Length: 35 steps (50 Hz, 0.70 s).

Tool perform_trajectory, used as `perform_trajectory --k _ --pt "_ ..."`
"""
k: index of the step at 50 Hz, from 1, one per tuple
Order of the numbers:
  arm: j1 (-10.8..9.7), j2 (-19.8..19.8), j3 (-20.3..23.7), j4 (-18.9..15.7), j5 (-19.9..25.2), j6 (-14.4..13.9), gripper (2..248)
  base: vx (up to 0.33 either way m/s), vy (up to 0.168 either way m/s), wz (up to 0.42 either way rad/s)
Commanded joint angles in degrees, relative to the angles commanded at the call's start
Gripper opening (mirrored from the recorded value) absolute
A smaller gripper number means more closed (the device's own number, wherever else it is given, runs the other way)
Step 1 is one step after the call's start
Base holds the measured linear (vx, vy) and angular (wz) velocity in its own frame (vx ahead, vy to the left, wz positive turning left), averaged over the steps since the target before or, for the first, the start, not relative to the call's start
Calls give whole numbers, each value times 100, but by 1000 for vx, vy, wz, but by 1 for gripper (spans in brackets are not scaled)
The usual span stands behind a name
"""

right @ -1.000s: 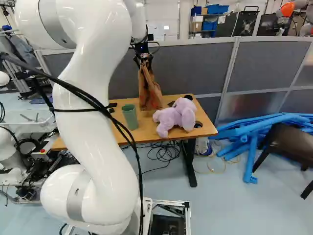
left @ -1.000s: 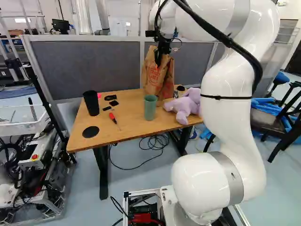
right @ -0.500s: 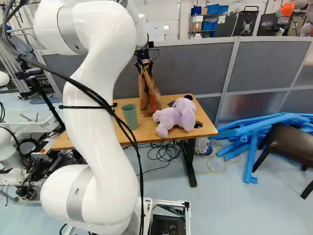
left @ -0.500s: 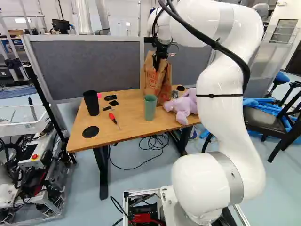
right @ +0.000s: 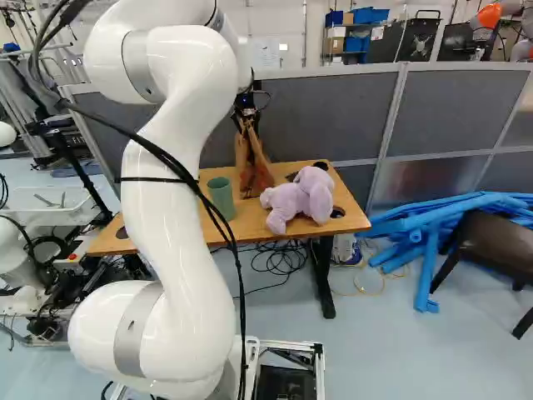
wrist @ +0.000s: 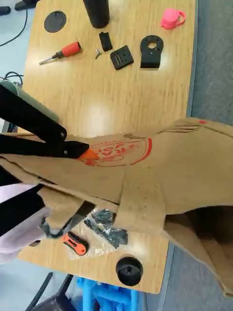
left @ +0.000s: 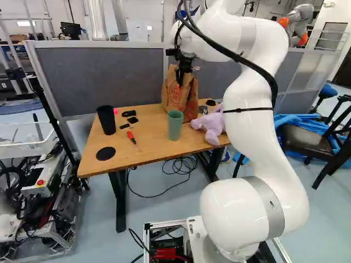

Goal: Pick up the bag on the ground and place it on the table

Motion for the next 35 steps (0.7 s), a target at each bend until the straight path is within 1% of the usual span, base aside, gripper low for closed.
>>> perform_trajectory --k 6,7,11,12,16,17,22,23,27,28,32,33,35 --pt "1 -8 -7 0 0 0 21 0 0 0" --pt "1 -9 -7 0 0 0 44 0 0 0" --pt "1 -9 -7 0 0 0 44 0 0 0" --pt "1 -9 -7 0 0 0 78 0 0 0" --pt "1 -9 -7 0 0 0 78 0 0 0" --pt "1 -9 -7 0 0 0 113 0 0 0" --pt "1 -9 -7 0 0 0 113 0 0 0" --pt "1 -9 -7 0 0 0 149 0 0 0" --pt "1 -9 -7 0 0 0 149 0 0 0" --pt "1 -9 -7 0 0 0 185 0 0 0" --pt "1 -9 -7 0 0 0 185 0 0 0" --pt "1 -9 -7 0 0 0 221 0 0 0" --pt "1 -7 -7 0 0 0 221 0 0 0"
